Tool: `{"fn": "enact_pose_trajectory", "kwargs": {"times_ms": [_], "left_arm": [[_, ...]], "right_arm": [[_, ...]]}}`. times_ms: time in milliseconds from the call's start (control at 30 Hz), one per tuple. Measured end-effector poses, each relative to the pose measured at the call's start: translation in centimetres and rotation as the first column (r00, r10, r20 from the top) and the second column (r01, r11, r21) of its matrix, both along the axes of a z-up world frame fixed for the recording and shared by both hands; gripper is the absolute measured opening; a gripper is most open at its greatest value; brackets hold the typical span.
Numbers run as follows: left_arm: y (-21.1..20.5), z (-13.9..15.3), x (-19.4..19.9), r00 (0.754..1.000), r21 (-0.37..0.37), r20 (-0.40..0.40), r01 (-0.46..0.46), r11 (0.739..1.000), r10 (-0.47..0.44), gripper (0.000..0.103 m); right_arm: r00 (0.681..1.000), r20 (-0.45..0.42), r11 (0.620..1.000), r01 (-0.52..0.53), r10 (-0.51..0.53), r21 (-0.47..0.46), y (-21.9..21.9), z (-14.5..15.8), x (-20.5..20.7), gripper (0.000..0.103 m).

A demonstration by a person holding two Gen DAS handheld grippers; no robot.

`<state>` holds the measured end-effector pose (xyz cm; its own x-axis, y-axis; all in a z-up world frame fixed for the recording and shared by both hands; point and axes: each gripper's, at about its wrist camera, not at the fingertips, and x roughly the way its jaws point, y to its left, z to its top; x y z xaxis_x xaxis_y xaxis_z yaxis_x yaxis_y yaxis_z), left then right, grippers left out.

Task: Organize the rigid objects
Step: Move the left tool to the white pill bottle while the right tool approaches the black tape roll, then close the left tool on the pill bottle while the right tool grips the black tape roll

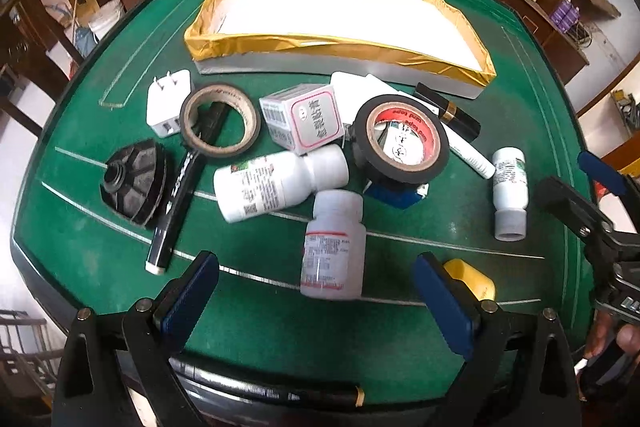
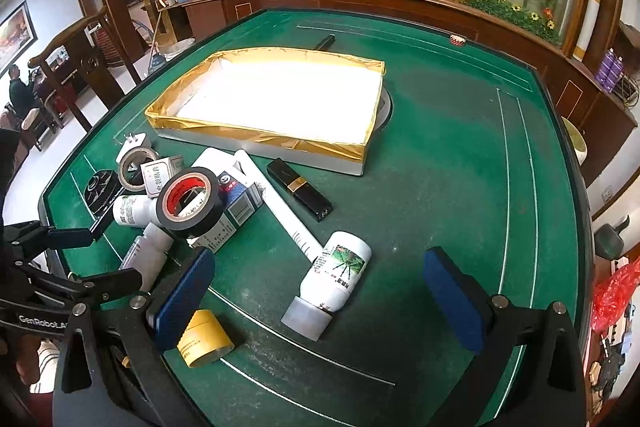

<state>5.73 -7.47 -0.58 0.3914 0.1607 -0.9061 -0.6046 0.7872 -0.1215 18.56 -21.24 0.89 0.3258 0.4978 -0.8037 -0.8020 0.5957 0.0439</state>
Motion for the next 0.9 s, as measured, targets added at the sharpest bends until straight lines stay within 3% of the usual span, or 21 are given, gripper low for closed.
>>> {"fn": "enact_pose_trajectory", "kwargs": {"times_ms": [67, 267, 333, 400, 533, 633, 767, 900], "left_arm": [[-0.1, -0.4, 0.6, 1.000, 0.014, -0.017, 0.000, 1.000, 0.000, 0.099], [0.1, -1.9, 2.0, 0.999, -0.028, -0.034, 0.015, 0.999, -0.016, 0.071], [0.3, -2.6, 2.1, 0.999, -0.065, -0.030, 0.013, 0.998, -0.015, 0.038], [0.4, -2.7, 1.8, 1.000, -0.069, -0.008, 0.008, 0.998, -0.008, 0.037], [0.6, -3.0, 1.1, 1.000, -0.089, 0.006, 0.003, 0.996, -0.003, 0.037], [0.8, -3.2, 0.6, 1.000, -0.091, 0.004, -0.003, 0.996, 0.004, 0.037], [1.3, -3.3, -0.6, 1.000, -0.094, -0.003, -0.028, 0.995, 0.028, 0.037], [2.2, -3.6, -2.6, 0.998, -0.105, 0.009, -0.061, 0.993, 0.062, 0.037]], "right_arm": [[1.000, -0.007, 1.000, -0.005, 0.005, 0.004, -0.2, 0.0, 0.2, 0.103], [1.000, -0.007, 1.000, -0.002, 0.002, 0.008, -1.8, -0.6, 0.5, 0.103], [1.000, -0.030, 1.000, 0.007, -0.006, 0.004, -2.2, -0.9, 0.8, 0.103], [0.999, -0.051, 1.000, 0.010, -0.010, 0.012, -2.5, -1.0, 0.9, 0.100], [0.997, -0.061, 0.998, -0.054, 0.055, 0.017, -1.4, -0.8, 0.7, 0.085], [0.983, -0.128, 0.990, -0.121, 0.130, 0.071, 0.6, -0.6, 0.4, 0.077], [0.964, -0.156, 0.974, -0.201, 0.216, 0.105, 4.1, -0.4, -0.9, 0.077], [0.947, -0.131, 0.956, -0.289, 0.294, 0.055, 7.4, -0.5, -2.6, 0.077]]}}
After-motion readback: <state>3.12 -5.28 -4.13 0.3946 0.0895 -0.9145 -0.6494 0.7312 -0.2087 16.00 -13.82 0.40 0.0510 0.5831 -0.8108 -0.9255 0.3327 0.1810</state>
